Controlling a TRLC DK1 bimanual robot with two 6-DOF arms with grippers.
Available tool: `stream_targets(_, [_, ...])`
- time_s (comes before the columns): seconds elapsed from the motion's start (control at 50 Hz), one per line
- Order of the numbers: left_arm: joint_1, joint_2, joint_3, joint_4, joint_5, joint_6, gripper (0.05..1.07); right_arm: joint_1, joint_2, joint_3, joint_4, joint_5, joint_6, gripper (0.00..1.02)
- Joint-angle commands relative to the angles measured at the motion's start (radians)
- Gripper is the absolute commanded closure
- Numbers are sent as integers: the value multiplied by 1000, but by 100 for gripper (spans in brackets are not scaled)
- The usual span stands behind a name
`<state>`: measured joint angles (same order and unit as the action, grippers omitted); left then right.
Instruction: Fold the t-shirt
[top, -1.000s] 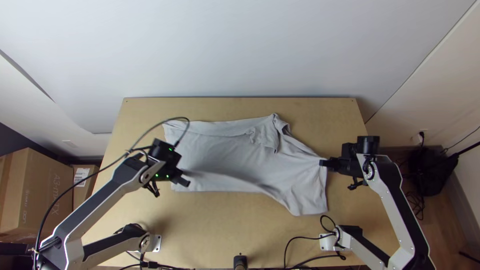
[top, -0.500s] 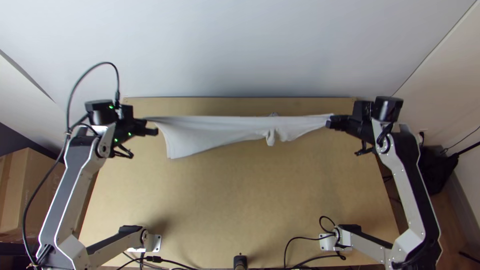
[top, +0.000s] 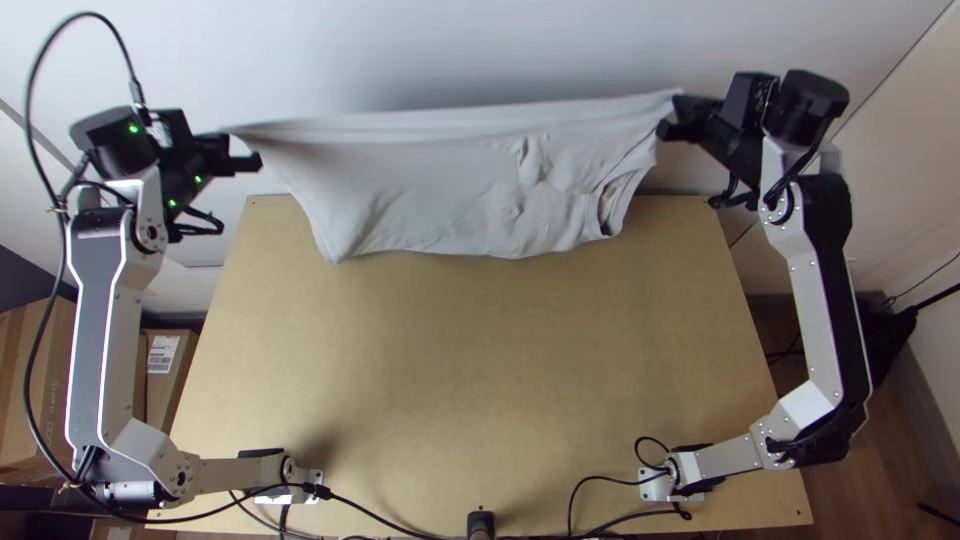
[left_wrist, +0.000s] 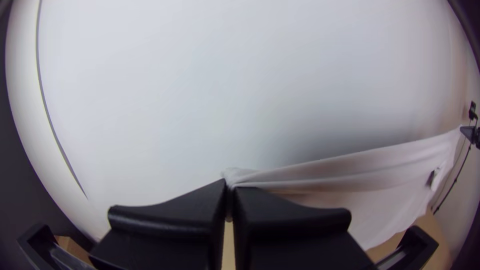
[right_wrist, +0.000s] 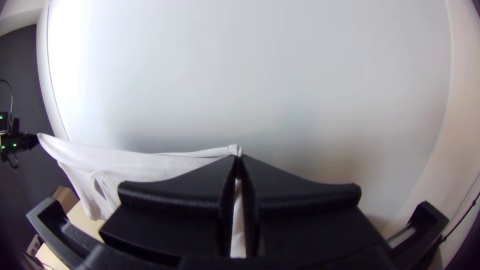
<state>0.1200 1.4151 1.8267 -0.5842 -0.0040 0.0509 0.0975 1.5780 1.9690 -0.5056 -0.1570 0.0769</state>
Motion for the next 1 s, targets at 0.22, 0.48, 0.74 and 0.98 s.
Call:
stream_targets(0.22, [35, -151, 180, 99, -91, -75, 105, 24, -177, 133, 99, 60, 64, 100])
stream_targets(0.48, [36, -443, 103, 147, -105, -75, 105, 87, -527, -71, 105, 60, 67, 100])
stream_targets(0.74, [13, -778, -84, 89, -71, -97, 105, 122, -806, -214, 81, 57, 106, 100])
stream_targets(0.98, [-5, -878, -257, -28, -48, -131, 105, 120, -843, -263, -4, 48, 153, 100])
